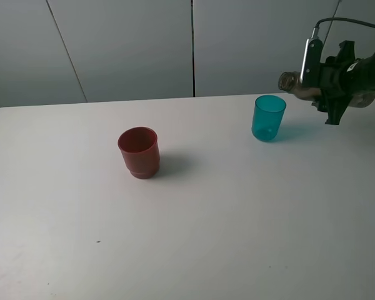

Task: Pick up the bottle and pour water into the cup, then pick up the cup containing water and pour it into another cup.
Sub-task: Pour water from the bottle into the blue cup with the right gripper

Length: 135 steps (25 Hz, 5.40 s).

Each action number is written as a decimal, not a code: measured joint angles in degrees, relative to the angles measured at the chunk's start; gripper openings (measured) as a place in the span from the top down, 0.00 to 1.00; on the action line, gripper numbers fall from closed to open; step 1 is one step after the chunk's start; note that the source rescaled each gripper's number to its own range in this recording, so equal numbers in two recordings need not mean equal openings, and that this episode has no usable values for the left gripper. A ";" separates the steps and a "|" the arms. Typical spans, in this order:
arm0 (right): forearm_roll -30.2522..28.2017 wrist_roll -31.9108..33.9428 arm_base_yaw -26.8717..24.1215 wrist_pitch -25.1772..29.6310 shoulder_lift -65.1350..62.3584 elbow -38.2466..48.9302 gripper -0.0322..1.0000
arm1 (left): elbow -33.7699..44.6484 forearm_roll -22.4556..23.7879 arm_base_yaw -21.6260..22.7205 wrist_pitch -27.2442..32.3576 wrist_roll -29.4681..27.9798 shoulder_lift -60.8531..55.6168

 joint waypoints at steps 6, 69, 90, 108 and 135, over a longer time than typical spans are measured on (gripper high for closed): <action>-1.44 -5.60 0.00 0.00 0.00 -0.12 0.94 | 0.00 0.00 0.00 0.00 0.00 0.00; -5.18 -18.69 0.75 -1.33 0.00 -4.75 0.94 | 0.00 0.00 0.00 0.00 -0.13 0.00; -7.39 -22.49 -0.25 -3.33 0.00 -4.98 0.94 | 0.00 0.00 0.00 0.00 -0.02 0.00; -7.89 -27.46 -0.25 -7.88 0.00 -7.00 0.94 | 0.00 0.00 0.00 0.00 -0.02 0.00; -9.55 -31.66 1.29 -8.23 0.00 -7.00 0.94 | 0.00 0.00 0.00 0.00 -0.02 0.00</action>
